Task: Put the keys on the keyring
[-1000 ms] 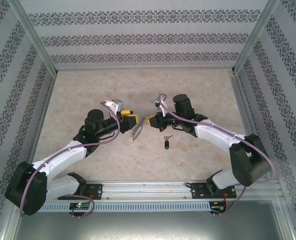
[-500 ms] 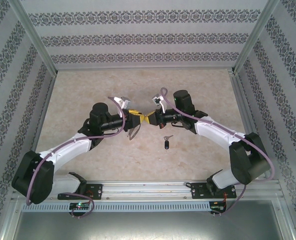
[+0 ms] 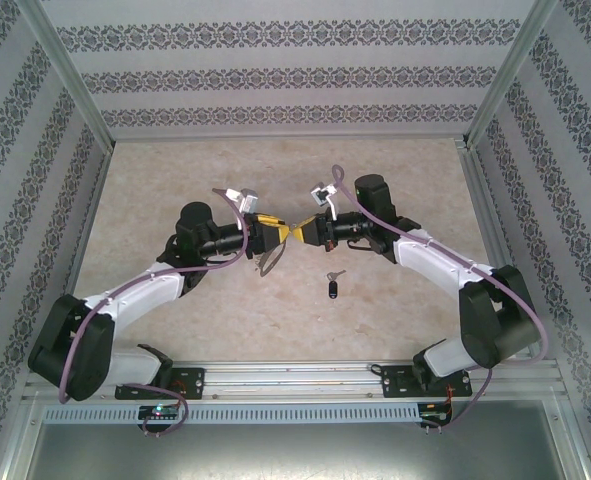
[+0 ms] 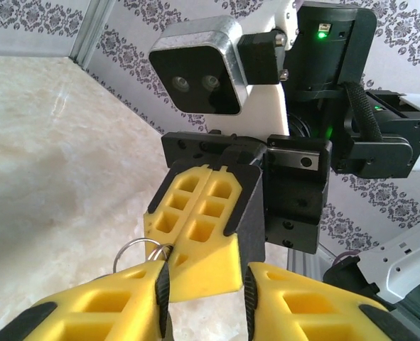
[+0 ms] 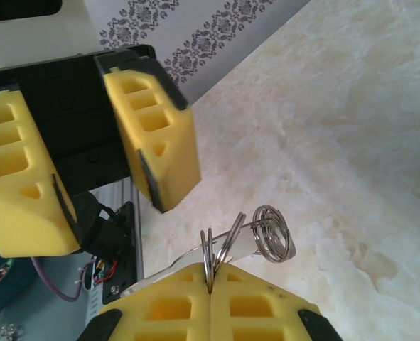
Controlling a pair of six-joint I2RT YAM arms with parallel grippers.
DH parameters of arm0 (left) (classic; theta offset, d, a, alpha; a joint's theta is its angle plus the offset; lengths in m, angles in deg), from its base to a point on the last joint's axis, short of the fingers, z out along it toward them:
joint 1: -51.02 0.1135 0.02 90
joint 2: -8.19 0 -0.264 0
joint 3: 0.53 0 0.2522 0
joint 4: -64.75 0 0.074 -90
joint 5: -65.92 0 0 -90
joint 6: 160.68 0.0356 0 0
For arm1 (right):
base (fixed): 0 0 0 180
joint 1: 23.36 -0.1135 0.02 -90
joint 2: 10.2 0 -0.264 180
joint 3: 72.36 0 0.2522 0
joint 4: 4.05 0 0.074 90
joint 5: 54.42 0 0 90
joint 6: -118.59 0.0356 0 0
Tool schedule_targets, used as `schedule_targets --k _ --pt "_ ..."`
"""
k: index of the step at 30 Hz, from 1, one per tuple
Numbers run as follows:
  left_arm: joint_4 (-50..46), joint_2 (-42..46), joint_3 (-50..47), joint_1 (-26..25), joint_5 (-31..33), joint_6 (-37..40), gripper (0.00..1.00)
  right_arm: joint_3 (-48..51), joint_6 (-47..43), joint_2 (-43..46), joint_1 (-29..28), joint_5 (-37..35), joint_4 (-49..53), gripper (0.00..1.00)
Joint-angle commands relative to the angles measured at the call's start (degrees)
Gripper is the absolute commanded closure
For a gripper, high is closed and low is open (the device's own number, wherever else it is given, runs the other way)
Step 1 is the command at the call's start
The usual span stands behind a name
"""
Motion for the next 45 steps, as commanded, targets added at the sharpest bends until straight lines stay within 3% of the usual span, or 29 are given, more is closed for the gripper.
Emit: schedule_targets --k 1,33,39,45 --pt "3.21 -0.89 0.61 0.9 0.17 -0.69 0.64 -1.51 0.15 0.32 0.36 3.19 -2.26 1.0" --pt "11.36 -7.97 1.87 0.4 -4.77 -5.7 0.68 -2.35 3.06 -2.88 0.67 3.44 -6.18 1.0" --pt "10.92 -8.01 1.66 0.19 -4.64 -5.11 0.74 -2.56 3.59 -3.47 0.59 3.81 -6.7 1.0" --pt "9.7 -7.55 1.94 0.05 -3.96 -3.84 0.89 -2.62 4.09 -4.17 0.64 4.08 -7.12 1.0"
